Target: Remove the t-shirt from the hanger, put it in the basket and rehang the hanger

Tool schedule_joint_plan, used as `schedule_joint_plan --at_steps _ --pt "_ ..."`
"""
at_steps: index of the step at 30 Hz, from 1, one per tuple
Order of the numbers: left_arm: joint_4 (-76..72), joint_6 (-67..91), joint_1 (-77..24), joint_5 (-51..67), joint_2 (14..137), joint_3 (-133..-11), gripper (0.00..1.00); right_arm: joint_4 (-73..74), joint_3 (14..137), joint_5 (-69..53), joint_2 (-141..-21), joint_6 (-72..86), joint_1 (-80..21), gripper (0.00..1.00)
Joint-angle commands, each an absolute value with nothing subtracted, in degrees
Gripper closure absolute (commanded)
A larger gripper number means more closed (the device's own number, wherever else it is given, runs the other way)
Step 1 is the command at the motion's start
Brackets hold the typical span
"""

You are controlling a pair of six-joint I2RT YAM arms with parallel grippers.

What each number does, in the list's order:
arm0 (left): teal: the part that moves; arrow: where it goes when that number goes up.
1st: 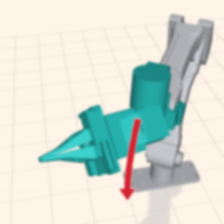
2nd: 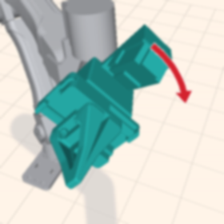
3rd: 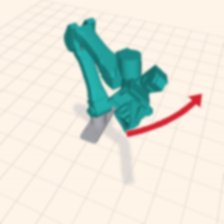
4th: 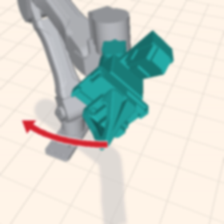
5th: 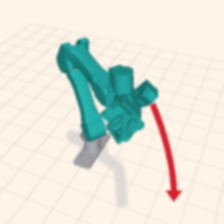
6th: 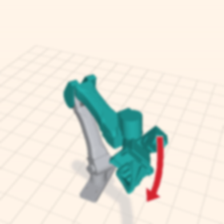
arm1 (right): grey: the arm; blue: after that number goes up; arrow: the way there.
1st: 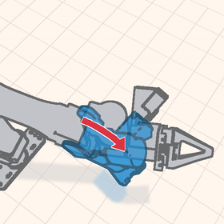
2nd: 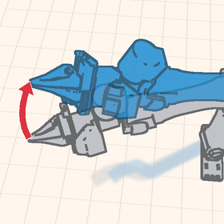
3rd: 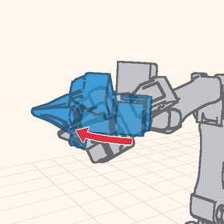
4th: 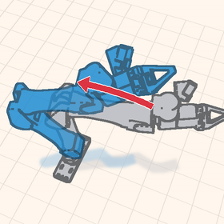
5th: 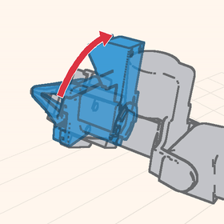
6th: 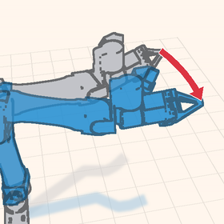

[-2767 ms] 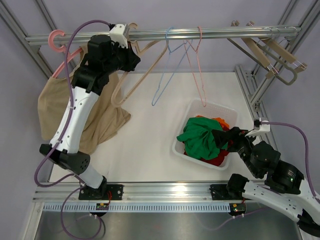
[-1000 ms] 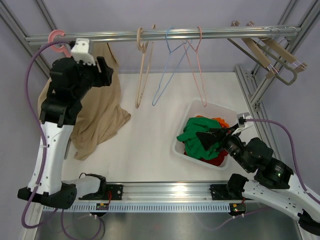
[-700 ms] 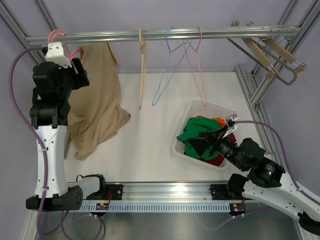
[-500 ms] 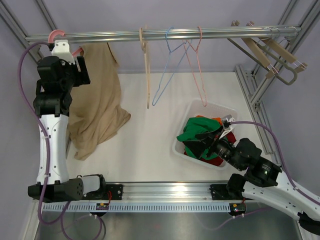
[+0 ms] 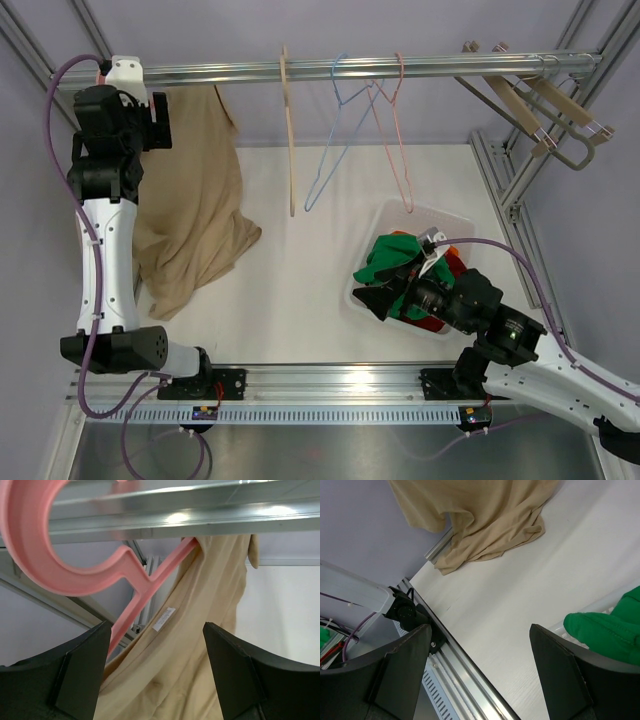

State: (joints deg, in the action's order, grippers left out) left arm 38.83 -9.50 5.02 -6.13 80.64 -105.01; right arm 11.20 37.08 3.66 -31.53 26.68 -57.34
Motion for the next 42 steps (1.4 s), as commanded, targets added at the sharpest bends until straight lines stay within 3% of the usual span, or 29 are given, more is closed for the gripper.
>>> schedule_joint_plan --at_steps 1,10,19,23,27,28,29,32,39,42 --pt "35.9 -12.3 5.5 -8.4 81.2 -107.9 0.20 8.3 36.7 1.0 -32.3 25.0 -57.1 0.11" --pt "35.3 -11.0 9.3 -6.3 85.0 -106.5 0.21 8.8 37.3 1.7 -33.4 24.7 -57.1 0.10" --pt "32.5 -7.1 9.4 0.3 79.6 -105.3 0.65 8.6 38.7 0.3 -34.3 25.2 -57.1 0.11" --pt "32.2 -5.2 9.3 4.7 78.7 -102.8 0.73 10.2 39.8 1.1 -32.5 25.2 -57.1 0.11" --pt "30.2 -4.6 9.4 6.1 78.0 -98.5 0.64 13.3 42.1 3.1 -31.1 24.3 -57.2 0.11" --pt "30.3 -4.7 9.4 5.4 78.0 -98.1 0.60 13.9 43.1 3.3 -30.8 24.2 -57.1 0.11" --pt "30.2 -4.8 9.3 4.4 78.2 -98.1 0.49 14.3 43.4 3.4 -30.6 24.1 -57.1 0.11" --pt "29.0 -4.9 9.4 0.6 78.0 -98.7 0.37 14.9 44.1 3.4 -30.4 24.5 -57.1 0.11" --pt "26.7 -3.8 9.2 5.0 75.0 -100.2 0.32 13.7 44.3 2.5 -33.4 25.3 -57.1 0.12" --pt "24.5 -5.6 9.3 0.5 73.7 -99.2 0.30 13.0 44.4 1.8 -34.6 25.6 -57.1 0.11"
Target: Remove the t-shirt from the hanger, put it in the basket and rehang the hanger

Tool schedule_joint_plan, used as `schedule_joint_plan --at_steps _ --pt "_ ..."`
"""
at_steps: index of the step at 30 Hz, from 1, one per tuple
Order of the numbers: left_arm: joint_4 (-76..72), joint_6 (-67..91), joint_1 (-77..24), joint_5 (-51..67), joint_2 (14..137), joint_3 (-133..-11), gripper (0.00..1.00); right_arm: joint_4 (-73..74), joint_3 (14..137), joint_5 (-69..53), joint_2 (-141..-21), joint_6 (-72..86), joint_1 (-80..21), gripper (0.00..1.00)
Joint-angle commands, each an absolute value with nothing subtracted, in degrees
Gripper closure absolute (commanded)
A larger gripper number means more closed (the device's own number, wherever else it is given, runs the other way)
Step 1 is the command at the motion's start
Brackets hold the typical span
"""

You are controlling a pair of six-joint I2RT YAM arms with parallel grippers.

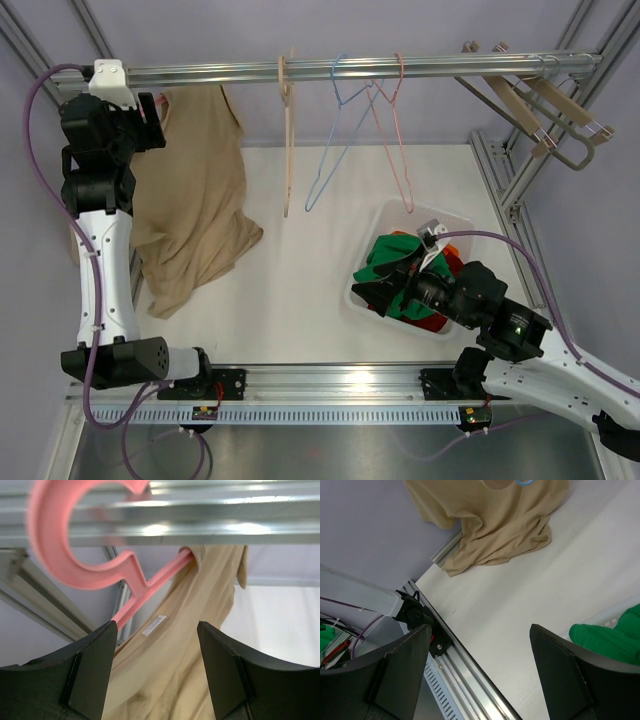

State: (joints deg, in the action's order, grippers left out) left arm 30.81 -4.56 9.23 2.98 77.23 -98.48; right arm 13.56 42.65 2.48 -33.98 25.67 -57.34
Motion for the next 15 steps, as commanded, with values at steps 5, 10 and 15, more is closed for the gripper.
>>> schedule_joint_plan --at_steps 5,10,15 --pt "24.9 -8.9 9.3 -4.0 78.7 -100.5 0.27 13.1 44.8 1.3 -35.0 25.8 -57.2 0.12" --pt "25.8 -10.5 9.8 -4.5 82.7 -102.4 0.23 14.1 45.4 2.3 -35.1 25.1 -57.1 0.12" --pt "25.7 -9.8 11.8 -4.4 85.5 -104.8 0.20 14.6 46.1 2.1 -36.1 24.6 -57.1 0.12"
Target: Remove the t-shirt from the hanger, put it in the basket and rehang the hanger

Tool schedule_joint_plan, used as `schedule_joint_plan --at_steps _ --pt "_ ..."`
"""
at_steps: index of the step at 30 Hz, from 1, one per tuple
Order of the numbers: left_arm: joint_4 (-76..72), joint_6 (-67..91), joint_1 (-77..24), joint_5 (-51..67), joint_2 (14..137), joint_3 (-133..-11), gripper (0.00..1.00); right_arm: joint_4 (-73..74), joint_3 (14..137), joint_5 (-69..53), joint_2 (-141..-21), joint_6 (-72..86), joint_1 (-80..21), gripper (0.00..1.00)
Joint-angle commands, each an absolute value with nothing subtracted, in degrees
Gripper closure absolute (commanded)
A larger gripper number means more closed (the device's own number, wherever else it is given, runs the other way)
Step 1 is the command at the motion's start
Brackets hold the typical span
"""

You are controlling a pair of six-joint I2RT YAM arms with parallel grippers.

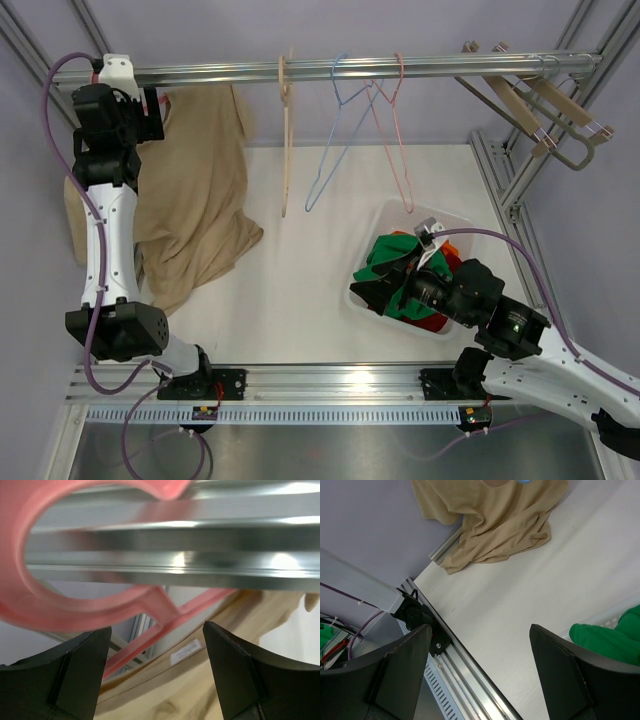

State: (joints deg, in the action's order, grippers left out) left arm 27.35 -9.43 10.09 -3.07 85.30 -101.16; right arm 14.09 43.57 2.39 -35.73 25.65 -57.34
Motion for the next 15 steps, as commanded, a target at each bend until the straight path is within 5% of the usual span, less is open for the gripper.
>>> schedule_joint_plan --at_steps 1,7,11,15 --pt "25.6 -9.0 12.6 -3.7 85.9 -105.6 0.20 14.7 46.1 2.3 -36.3 24.5 -57.1 0.12" --pt "25.8 -8.5 13.4 2.9 87.5 -104.2 0.25 14.3 46.6 2.2 -37.7 24.0 -57.2 0.12" --pt "25.6 -7.2 13.4 7.1 86.3 -99.9 0.37 13.4 47.5 1.5 -38.8 23.2 -57.1 0.12" --pt "25.6 -5.7 13.4 9.3 84.3 -99.1 0.60 13.1 48.3 0.7 -39.0 23.2 -57.2 0.11"
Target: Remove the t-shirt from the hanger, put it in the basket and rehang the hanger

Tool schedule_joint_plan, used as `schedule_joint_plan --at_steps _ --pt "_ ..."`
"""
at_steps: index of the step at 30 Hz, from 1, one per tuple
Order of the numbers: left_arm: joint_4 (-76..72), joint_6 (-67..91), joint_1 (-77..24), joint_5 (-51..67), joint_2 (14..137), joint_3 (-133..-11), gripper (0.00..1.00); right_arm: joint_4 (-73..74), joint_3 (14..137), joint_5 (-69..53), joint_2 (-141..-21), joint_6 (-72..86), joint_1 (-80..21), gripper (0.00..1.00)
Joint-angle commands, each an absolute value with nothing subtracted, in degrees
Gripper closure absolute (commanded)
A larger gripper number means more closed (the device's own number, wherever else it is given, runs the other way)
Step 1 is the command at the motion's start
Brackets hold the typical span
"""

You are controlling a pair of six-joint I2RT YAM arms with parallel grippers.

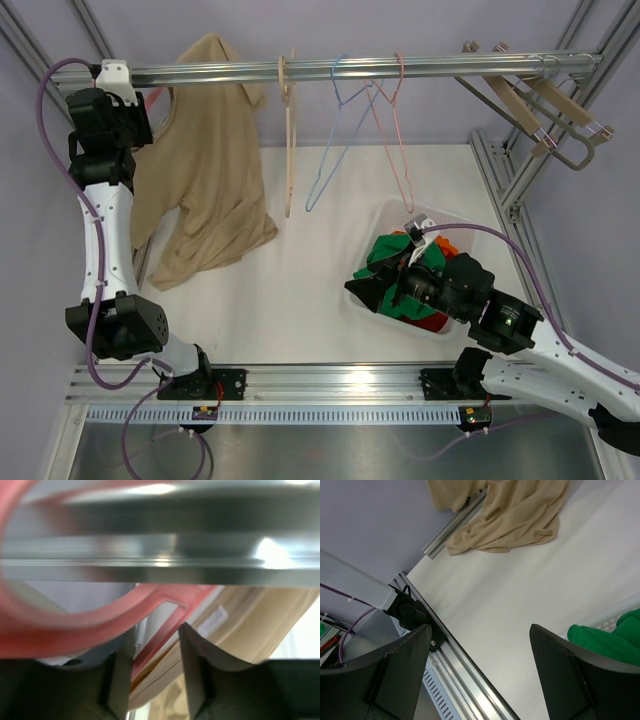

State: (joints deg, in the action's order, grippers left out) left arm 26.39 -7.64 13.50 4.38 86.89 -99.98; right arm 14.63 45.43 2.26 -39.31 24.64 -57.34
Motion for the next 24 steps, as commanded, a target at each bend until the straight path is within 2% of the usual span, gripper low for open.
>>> schedule_joint_plan --at_steps 1,3,6,8,10,12,13,14,16,17,20,22,23,24 --pt "25.6 -4.8 13.4 10.3 84.0 -99.1 0.63 13.1 48.2 0.6 -38.9 23.3 -57.1 0.12" --pt "25.6 -4.0 13.4 11.9 82.8 -99.1 0.67 13.0 48.0 0.4 -38.4 23.6 -57.1 0.12" --pt "25.4 -2.3 13.4 15.2 80.9 -97.8 0.67 12.9 47.8 0.4 -37.8 23.8 -57.2 0.12" --pt "24.9 -1.6 13.4 16.3 80.1 -96.9 0.63 12.9 48.0 0.3 -37.4 23.9 -57.1 0.12" --pt "24.6 -1.3 13.4 16.1 79.3 -95.7 0.54 13.1 48.0 0.3 -36.9 24.1 -57.1 0.12" --pt "24.6 -1.1 13.4 16.2 79.1 -95.3 0.54 13.3 48.0 0.3 -36.6 24.3 -57.1 0.12" --pt "24.5 -0.4 13.4 16.9 79.3 -95.1 0.56 13.4 47.9 0.3 -36.5 24.3 -57.1 0.12" --pt "24.4 -0.3 13.4 17.6 79.4 -94.8 0.69 13.4 47.8 0.3 -36.2 24.3 -57.2 0.12" --pt "24.3 1.7 13.4 18.9 79.9 -94.7 0.75 13.6 47.8 0.4 -36.0 24.4 -57.2 0.12" --pt "23.9 2.1 13.4 19.1 80.0 -94.4 0.83 13.8 48.0 0.5 -36.1 24.5 -57.2 0.12" --pt "23.6 2.9 13.4 18.3 79.8 -94.1 0.90 14.1 48.3 1.0 -35.9 24.6 -57.1 0.12" --pt "23.0 3.5 13.4 18.2 79.5 -93.6 0.87 14.1 48.5 1.4 -35.9 24.6 -57.1 0.12" --pt "22.9 3.6 13.4 18.5 79.5 -93.5 0.82 14.1 48.7 1.5 -35.9 24.5 -57.2 0.12" --pt "22.9 3.9 13.3 18.6 79.5 -93.5 0.68 14.2 48.9 1.5 -35.9 24.5 -57.1 0.12"
